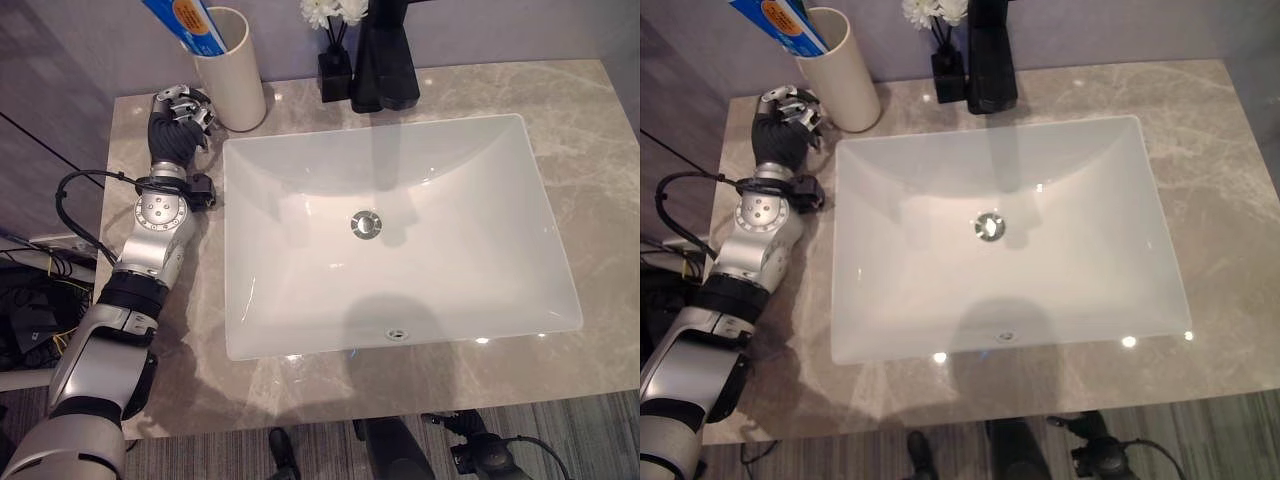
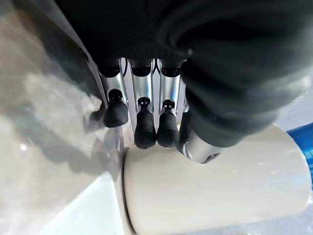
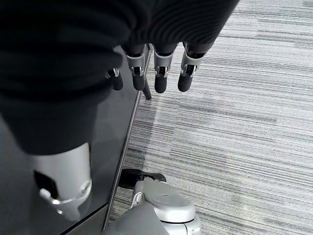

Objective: Put brush and paste in cup on sink, flatten towel.

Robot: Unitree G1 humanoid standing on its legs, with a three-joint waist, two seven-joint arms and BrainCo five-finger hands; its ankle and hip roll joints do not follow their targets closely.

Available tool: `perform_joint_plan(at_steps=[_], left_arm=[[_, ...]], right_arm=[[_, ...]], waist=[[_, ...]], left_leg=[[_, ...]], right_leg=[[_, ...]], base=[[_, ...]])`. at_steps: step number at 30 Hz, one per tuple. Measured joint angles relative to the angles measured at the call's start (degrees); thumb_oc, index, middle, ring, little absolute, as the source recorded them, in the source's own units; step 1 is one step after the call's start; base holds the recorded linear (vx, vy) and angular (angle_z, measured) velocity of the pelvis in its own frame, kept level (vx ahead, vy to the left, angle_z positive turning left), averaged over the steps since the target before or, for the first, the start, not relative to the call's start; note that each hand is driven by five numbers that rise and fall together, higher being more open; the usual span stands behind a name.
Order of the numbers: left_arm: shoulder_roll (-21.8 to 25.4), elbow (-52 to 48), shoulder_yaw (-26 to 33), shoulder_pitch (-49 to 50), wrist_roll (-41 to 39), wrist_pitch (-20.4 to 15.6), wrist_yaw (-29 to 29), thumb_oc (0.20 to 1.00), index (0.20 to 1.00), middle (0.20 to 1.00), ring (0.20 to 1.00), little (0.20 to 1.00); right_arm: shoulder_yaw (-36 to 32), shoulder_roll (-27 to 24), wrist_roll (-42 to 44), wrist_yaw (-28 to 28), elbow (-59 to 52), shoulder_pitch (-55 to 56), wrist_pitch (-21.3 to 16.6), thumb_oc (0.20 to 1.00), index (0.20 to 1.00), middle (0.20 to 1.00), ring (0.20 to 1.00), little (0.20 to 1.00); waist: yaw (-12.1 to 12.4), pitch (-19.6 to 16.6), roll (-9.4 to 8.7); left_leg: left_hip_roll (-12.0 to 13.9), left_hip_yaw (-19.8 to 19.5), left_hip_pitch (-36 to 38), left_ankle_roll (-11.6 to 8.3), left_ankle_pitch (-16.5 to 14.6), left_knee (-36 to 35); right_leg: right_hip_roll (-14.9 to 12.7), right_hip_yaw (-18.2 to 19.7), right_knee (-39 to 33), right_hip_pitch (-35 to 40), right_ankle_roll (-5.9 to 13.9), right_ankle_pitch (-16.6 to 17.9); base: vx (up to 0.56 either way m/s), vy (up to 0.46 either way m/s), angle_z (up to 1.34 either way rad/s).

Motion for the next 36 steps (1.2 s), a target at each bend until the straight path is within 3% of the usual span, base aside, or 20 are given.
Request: perform_joint_plan(at_steps=[20, 36], left_arm=[[-1.66, 7.21, -3.19, -5.41, -0.01, -0.09, 1.32, 0.200, 0.200, 0.200, 0.200, 0.200], [-2.43, 7.51, -4.44, -7.17, 0.58, -0.04, 1.33, 0.200, 0.200, 0.200, 0.200, 0.200]], right_arm=[[0.25, 0.26, 1.08, -0.03, 0.13, 0.84, -0.06, 1.000, 1.000, 1.000, 1.000, 1.000], [1.28, 0.78, 1.61, -0.06, 0.02, 1.13, -0.28, 1.000, 1.000, 1.000, 1.000, 1.000]], waist=[[-0.41, -1.92, -0.36], [-1.05, -1.97, -0.48]], left_leg=[[-0.18, 0.25, -1.06, -0.03, 0.00, 0.01], [-0.20, 1.52, -1.07, -0.14, -0.25, 0.00]], right_leg=[[0.04, 0.37, 0.00, -1.27, 0.03, 0.04], [0.57, 1.65, 0.33, -2.13, -0.09, -0.06]], base=[[0.00, 0.000, 0.00], [0.00, -0.003, -0.03]])
